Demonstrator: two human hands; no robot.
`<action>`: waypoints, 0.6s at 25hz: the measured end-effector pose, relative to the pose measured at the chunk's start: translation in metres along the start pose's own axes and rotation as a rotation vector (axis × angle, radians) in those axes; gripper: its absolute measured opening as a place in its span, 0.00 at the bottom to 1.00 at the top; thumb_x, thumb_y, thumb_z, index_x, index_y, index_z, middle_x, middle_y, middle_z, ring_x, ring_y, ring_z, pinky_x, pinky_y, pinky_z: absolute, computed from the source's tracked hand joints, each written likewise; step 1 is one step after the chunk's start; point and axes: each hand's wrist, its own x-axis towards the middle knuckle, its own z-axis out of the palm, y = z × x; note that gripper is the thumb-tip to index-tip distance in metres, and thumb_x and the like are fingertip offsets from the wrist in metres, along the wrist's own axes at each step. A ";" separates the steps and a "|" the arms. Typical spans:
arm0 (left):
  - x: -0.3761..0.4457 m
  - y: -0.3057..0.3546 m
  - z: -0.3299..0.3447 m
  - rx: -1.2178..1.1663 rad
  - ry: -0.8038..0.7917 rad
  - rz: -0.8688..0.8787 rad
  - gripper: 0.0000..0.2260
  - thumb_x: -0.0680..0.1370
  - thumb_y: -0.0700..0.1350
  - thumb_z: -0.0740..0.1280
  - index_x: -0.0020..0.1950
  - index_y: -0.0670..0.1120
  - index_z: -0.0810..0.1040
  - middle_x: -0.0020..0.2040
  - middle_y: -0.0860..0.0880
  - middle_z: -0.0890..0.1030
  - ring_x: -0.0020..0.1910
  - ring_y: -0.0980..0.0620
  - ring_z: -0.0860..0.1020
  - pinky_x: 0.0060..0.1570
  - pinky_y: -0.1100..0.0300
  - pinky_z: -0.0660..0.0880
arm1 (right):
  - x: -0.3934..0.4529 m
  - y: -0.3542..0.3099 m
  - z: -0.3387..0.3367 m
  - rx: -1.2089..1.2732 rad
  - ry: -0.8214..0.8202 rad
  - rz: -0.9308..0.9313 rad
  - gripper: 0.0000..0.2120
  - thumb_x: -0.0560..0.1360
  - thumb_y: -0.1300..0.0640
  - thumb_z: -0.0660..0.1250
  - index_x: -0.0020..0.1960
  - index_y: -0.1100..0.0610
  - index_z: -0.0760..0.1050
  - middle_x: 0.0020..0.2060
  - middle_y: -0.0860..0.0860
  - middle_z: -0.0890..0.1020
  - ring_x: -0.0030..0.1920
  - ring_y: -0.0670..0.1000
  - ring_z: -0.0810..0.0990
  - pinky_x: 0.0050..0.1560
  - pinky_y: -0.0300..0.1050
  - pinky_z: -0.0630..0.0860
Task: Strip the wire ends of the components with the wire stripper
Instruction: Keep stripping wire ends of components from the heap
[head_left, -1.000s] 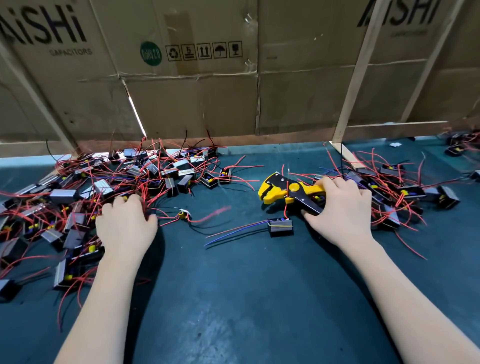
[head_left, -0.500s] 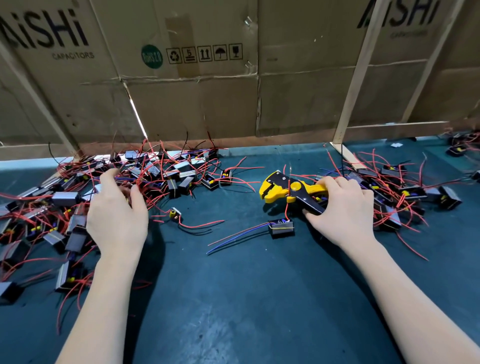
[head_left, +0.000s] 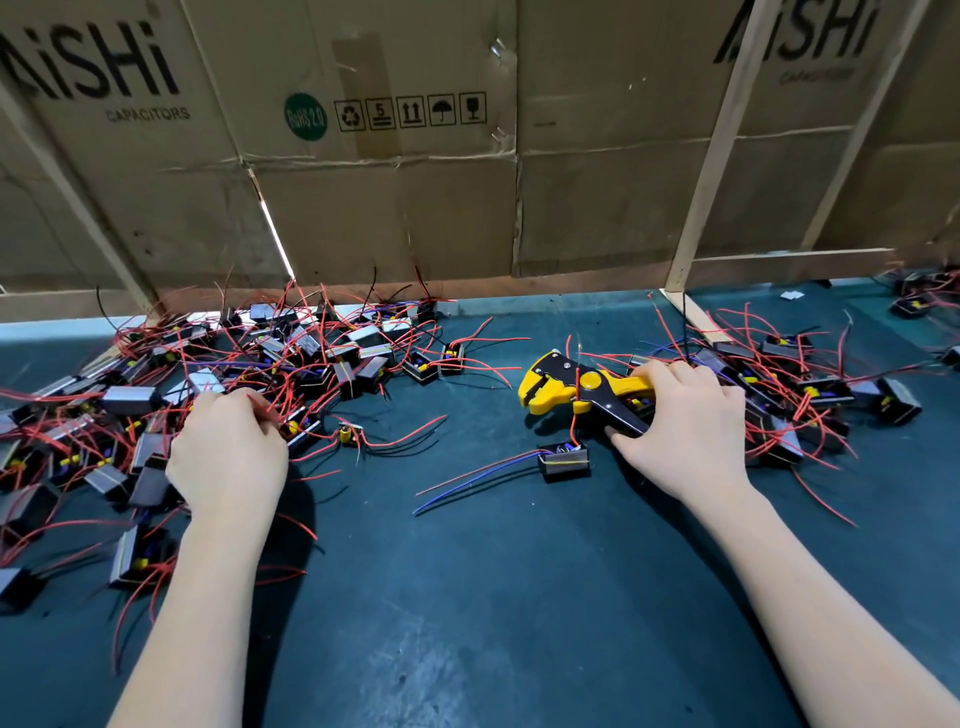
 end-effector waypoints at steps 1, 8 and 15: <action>0.001 0.000 0.000 -0.010 0.036 0.005 0.09 0.76 0.36 0.66 0.52 0.44 0.82 0.54 0.37 0.76 0.50 0.31 0.76 0.45 0.44 0.72 | 0.000 0.000 0.000 0.001 0.000 0.000 0.28 0.63 0.42 0.76 0.59 0.51 0.74 0.54 0.49 0.79 0.57 0.55 0.73 0.53 0.50 0.63; 0.002 0.001 -0.003 -0.394 0.470 0.025 0.10 0.81 0.41 0.59 0.57 0.39 0.78 0.55 0.40 0.73 0.51 0.38 0.73 0.51 0.47 0.68 | 0.000 0.001 0.000 0.006 0.009 -0.004 0.28 0.63 0.42 0.76 0.60 0.51 0.75 0.54 0.49 0.79 0.56 0.55 0.73 0.52 0.49 0.63; -0.006 0.016 -0.015 -0.604 0.699 0.244 0.10 0.83 0.40 0.57 0.53 0.56 0.68 0.47 0.62 0.66 0.47 0.68 0.69 0.48 0.64 0.66 | 0.000 0.001 0.000 0.004 0.016 -0.008 0.27 0.63 0.42 0.76 0.58 0.51 0.75 0.53 0.49 0.79 0.56 0.55 0.73 0.51 0.49 0.63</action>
